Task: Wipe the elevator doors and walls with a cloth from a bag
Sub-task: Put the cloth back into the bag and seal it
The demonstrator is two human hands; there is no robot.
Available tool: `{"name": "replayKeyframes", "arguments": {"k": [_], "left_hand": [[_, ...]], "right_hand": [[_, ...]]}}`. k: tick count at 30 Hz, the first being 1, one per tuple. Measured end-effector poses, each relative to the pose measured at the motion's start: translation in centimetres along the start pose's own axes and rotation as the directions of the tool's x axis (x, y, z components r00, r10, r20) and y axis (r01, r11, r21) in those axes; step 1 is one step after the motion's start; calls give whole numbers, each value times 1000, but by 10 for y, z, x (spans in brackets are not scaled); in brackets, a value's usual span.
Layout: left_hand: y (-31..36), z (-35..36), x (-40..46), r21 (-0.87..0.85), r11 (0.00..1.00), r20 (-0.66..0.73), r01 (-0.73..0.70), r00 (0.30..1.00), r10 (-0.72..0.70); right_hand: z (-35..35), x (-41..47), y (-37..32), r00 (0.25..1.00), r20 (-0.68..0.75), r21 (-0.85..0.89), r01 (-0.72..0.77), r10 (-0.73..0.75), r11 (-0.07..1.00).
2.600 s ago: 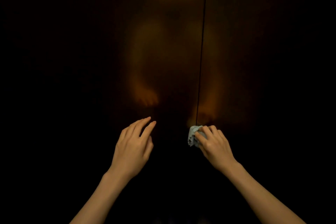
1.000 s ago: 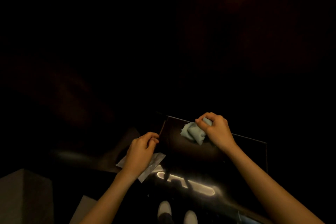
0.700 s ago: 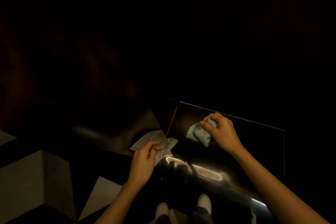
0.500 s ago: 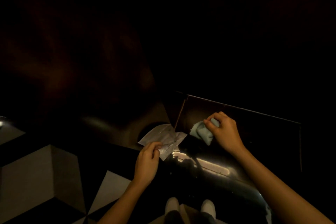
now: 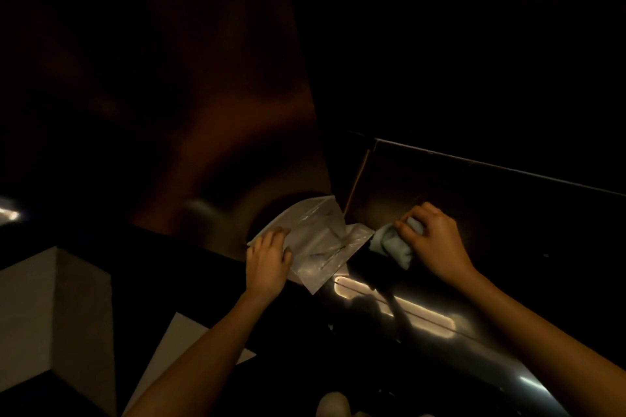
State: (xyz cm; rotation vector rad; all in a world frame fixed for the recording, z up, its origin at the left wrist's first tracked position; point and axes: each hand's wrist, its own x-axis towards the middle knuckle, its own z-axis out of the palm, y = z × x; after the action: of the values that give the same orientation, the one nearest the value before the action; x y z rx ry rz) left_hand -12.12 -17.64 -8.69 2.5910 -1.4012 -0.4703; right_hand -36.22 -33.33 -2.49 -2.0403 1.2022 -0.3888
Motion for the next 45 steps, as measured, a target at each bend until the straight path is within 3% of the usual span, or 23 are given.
{"name": "replayKeyframes", "arguments": {"k": [8,18,27,30,38,45], "left_hand": [[-37,99,55,141,989,-34,53,998,-48],[-36,97,55,88,991,-52,-98,993,103],[20,-35,4,113,961,-81,-251,962,260],[53,-93,-10,172,915,-180,-364,902,393],[154,-269,-46,233,817,-170,-527,805,568],[232,-386,-66,282,652,-260,-704,598,758]], "right_hand": [[95,20,72,999,46,-22,15,-14,1000],[82,26,60,1000,10,-4,28,-28,1000],[-31,-2,-20,999,-37,-6,30,-30,1000],[-88,-8,-59,996,-75,-28,49,-51,998],[-256,-51,-171,961,-276,-108,-3,-27,994],[-389,-94,-250,893,-449,-101,-26,-22,995]]}}
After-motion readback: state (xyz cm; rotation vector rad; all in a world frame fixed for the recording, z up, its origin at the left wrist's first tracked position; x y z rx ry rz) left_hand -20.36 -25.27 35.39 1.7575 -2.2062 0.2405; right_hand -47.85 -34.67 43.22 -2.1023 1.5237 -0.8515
